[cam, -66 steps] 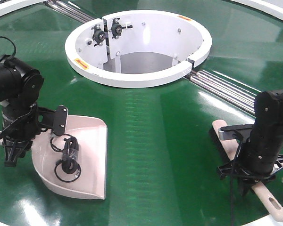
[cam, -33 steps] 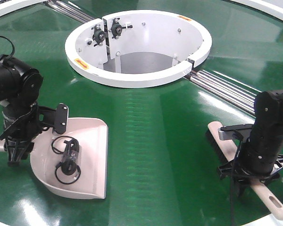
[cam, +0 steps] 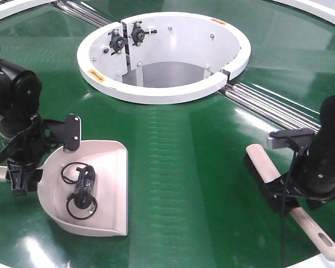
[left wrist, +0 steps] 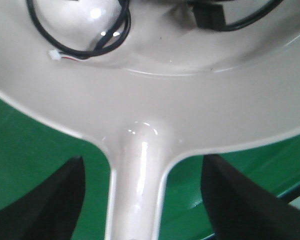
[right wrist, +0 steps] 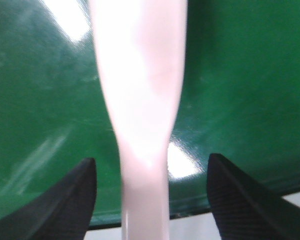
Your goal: Clean and inspect green conveyor with broom and dustpan
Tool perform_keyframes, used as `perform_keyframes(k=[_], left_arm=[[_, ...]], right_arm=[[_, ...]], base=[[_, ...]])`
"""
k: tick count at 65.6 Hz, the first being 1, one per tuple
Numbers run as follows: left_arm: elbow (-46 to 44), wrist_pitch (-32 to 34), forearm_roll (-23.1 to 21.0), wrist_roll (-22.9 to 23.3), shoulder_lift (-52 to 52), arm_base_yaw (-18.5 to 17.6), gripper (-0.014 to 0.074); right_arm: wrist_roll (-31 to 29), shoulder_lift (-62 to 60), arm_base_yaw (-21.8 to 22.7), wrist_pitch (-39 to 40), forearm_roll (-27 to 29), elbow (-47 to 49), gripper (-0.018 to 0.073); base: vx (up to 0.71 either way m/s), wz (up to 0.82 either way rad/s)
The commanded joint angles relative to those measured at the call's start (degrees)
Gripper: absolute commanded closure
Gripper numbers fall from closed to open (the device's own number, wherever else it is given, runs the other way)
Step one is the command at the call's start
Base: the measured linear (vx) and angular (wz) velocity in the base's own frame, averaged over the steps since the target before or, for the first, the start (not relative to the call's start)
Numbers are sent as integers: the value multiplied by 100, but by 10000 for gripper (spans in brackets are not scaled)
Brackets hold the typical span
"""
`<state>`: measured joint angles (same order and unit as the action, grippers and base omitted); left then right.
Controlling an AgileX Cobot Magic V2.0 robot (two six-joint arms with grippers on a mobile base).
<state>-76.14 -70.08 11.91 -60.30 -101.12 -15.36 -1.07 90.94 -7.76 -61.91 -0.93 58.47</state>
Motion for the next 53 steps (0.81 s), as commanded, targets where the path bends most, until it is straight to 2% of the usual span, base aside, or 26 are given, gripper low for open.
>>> perform_keyframes(k=[1,13,26,31,39,43,46,53], left_arm=[[-168,-76,-321,68,513,-6,121],[-168,36,-804,68,1090,-6,121],[-168,167,-1391,62,1941,-6,121],[-168,513,-1539,62,2296,-6,126],[-168,1105,-2024,125,2817,-29,140],[-168,1129,-2317,498,3080,-29,152],[-168,1153,-2474,967,3273,-29,165],[-168,1401,-2496,2044,3639,-29,204]], right_arm=[[-57,-507,16,36,-139,138,92],[-5,-1179,22,372,-367,138,92],[107,-2144,22,1241,-403,138,92],[176,-2526,22,1837,-328,132,92],[107,-3096,16,2396,-314,132,92],[107,-3391,16,2529,-314,132,92],[107,-3628,16,2624,-314,115,92],[54,-4166,16,3040,-314,-137,92]], base=[[0,0],[0,0],[0,0],[0,0],[0,0],[0,0],[0,0],[0,0]])
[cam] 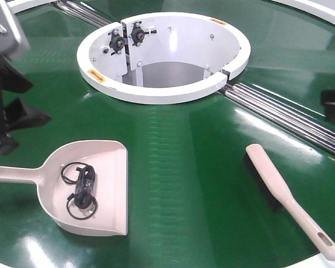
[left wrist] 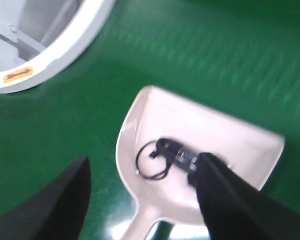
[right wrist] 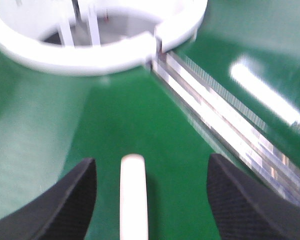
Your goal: Clean and inspect green conveyor with broom and dustpan
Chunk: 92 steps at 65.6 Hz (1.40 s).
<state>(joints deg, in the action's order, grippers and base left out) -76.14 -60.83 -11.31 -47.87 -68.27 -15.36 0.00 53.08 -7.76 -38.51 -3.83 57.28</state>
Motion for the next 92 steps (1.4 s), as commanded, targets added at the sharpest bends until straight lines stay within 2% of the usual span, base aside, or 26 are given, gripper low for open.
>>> perform_keyframes(k=[1,13,20,32,40,48,54,59,64,68,70,92], left_arm=[[-168,516,-141,952,416,-24,213],[-124,620,180,2000,979,-24,300],[346,1077,437,2567,1502,-24,350],[2385,2523,1131,3810,2979,-24,387],[3919,3420,2033,4904,3895,-24,387],[5261,4289,2981,5598,4413,-24,387],[5938,5069,3251,5833,4612,-24,387],[6232,5658,3244,6026,4677,-24,393],[6233,5794,3244,6020,4677,-24,458],[6233,5807,3244,6020,4677,-24,567],[6233,5807,3244,6020,4677,-24,606],[6233,6189,3244,6016,4677,-24,604]], right_arm=[[-53,-484,16,760,-24,-107,92],[-66,-1645,16,1351,-31,-1090,92],[-178,-2390,16,1491,-58,-1570,92],[-178,-3489,16,1758,-75,-2489,92],[-178,-4068,16,1873,-75,-3134,97],[-178,-4283,16,2190,-75,-3712,118],[-172,-4283,16,2565,-44,-4051,149],[-172,-4283,16,2718,-44,-4242,229],[-167,-4283,16,2722,-44,-4264,391],[-167,-4283,16,2735,-44,-4264,570],[-143,-4283,16,2735,-34,-4264,574],[-109,-4283,16,2720,-7,-4264,568]], base=[[0,0],[0,0],[0,0],[0,0],[0,0],[0,0],[0,0],[0,0],[0,0],[0,0],[0,0],[0,0]])
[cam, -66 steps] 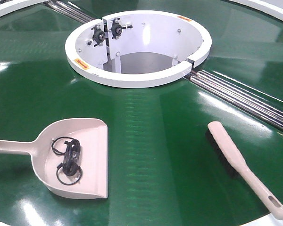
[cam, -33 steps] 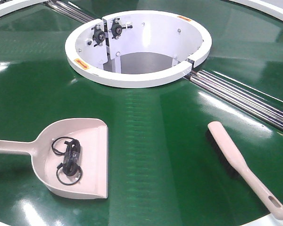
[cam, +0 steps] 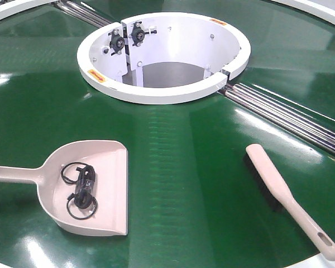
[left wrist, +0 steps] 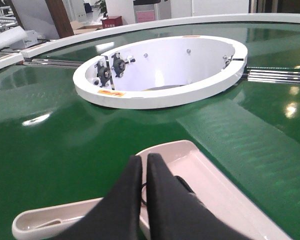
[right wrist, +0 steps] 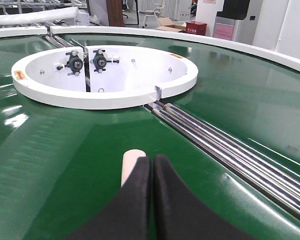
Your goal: Clean and inspect green conveyor with broom and dustpan
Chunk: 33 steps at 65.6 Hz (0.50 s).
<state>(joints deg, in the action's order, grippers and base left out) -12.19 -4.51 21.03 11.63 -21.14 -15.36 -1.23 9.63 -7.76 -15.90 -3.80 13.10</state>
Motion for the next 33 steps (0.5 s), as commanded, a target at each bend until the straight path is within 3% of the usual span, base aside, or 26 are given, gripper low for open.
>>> perform_keyframes(k=[1,33], left_arm=[[-161,571,10,66,-36,-24,604],[-161,565,15,66,-36,-24,603]], right_arm=[[14,62,16,455,-10,154,568],[14,62,16,441,-22,154,568]], base=[[0,0],[0,0]])
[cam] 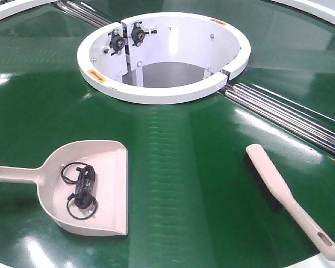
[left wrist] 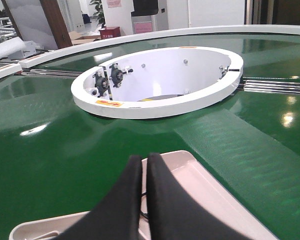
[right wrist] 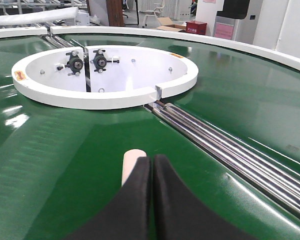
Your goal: Clean and inspect green conveyor with broom and dustpan
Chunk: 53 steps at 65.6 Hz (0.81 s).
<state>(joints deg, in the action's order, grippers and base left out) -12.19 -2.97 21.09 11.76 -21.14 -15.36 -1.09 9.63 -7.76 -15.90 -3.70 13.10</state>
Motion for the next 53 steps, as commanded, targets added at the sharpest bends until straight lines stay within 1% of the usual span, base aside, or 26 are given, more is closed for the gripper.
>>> perform_keyframes(k=[1,9,12,14,15,18,21,25,28,35,39,44,46,53], left_arm=[[-161,412,9,53,-36,-24,603],[-149,417,3,53,-36,-24,603],[-143,417,-194,26,-36,-24,603],[-143,397,-436,-89,-36,-2,603],[-143,390,-634,-169,-36,9,603],[-137,385,-1152,-541,-36,88,603],[-78,433,-1682,-1026,-36,184,603],[118,521,-2152,-1523,41,315,603],[326,627,-2351,-1651,185,429,603],[866,923,-2559,-1607,641,642,603],[1154,1200,-2592,-1599,962,730,603],[1464,1508,-2532,-1607,1391,735,603],[1437,1265,-2490,-1607,1558,735,603],[1437,960,-2482,-1721,1988,735,603]], right_arm=[[0,62,16,441,-33,154,568],[0,62,16,441,-33,154,568],[0,62,16,441,-33,154,568],[0,62,16,441,-33,154,568],[-1,62,16,436,-33,154,568],[-1,62,16,436,-33,154,568],[-1,62,16,436,-33,154,568],[-1,62,21,436,-33,154,568],[-1,62,21,436,-33,154,568],[-1,62,21,436,-33,154,568],[-1,62,21,436,-33,154,568],[-1,62,21,436,-33,154,568],[-1,62,21,436,-33,154,568],[-1,62,21,436,-33,154,568]], base=[[0,0],[0,0],[0,0],[0,0],[0,0],[0,0],[0,0],[0,0],[0,0],[0,0],[0,0],[0,0],[0,0],[0,0]])
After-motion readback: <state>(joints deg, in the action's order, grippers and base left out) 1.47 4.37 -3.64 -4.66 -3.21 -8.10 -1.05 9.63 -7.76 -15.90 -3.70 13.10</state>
